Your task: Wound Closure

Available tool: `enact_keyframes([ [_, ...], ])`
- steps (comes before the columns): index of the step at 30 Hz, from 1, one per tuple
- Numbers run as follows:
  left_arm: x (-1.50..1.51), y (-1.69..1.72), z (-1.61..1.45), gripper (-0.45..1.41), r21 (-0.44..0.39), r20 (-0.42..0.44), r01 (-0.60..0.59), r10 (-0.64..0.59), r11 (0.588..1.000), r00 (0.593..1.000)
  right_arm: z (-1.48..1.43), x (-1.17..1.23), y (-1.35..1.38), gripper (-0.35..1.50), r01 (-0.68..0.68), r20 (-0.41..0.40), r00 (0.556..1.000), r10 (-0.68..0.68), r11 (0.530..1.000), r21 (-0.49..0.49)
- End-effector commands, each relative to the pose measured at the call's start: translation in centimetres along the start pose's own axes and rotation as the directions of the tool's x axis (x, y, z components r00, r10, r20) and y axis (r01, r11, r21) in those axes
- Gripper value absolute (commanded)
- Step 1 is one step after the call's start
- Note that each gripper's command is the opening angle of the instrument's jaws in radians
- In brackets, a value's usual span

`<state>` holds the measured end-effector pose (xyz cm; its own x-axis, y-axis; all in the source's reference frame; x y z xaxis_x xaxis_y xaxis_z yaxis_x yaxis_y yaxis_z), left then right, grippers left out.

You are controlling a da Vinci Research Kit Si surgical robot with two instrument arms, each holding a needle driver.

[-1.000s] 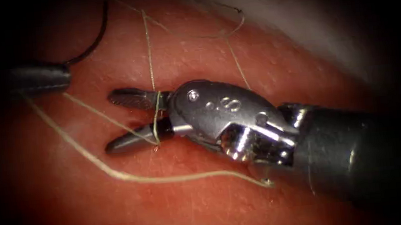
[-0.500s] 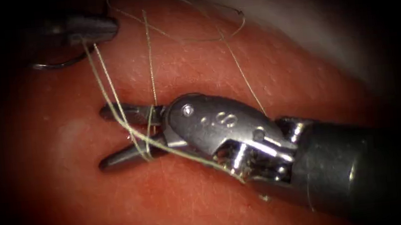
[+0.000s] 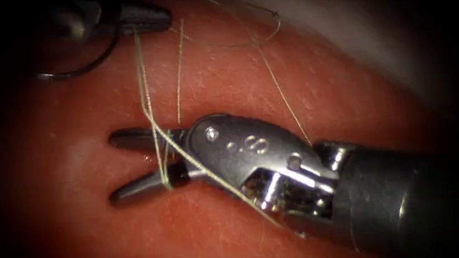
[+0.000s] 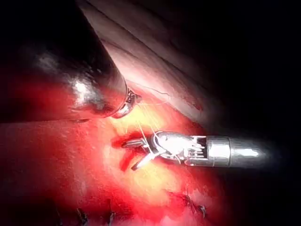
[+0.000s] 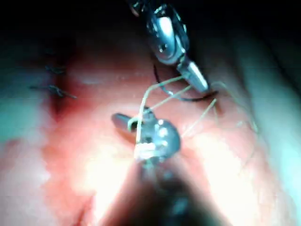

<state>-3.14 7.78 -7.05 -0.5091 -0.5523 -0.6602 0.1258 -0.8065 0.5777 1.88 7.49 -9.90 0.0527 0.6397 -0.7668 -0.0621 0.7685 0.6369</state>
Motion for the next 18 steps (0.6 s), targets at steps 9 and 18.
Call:
enact_keyframes([
  [9,-0.23,0.55,0.24,-0.35,-0.002,-0.029,0.061,-0.061,0.998,0.998,0.02,0.05,0.07,0.46,-0.001,-0.07,0.998,0.002,1.0,0.014],
  [18,-0.18,0.77,-0.05,-0.35,-0.026,-0.088,0.086,-0.087,0.996,0.992,-0.23,0.27,0.26,0.39,-0.025,-0.198,0.98,0.019,0.999,-0.025],
])
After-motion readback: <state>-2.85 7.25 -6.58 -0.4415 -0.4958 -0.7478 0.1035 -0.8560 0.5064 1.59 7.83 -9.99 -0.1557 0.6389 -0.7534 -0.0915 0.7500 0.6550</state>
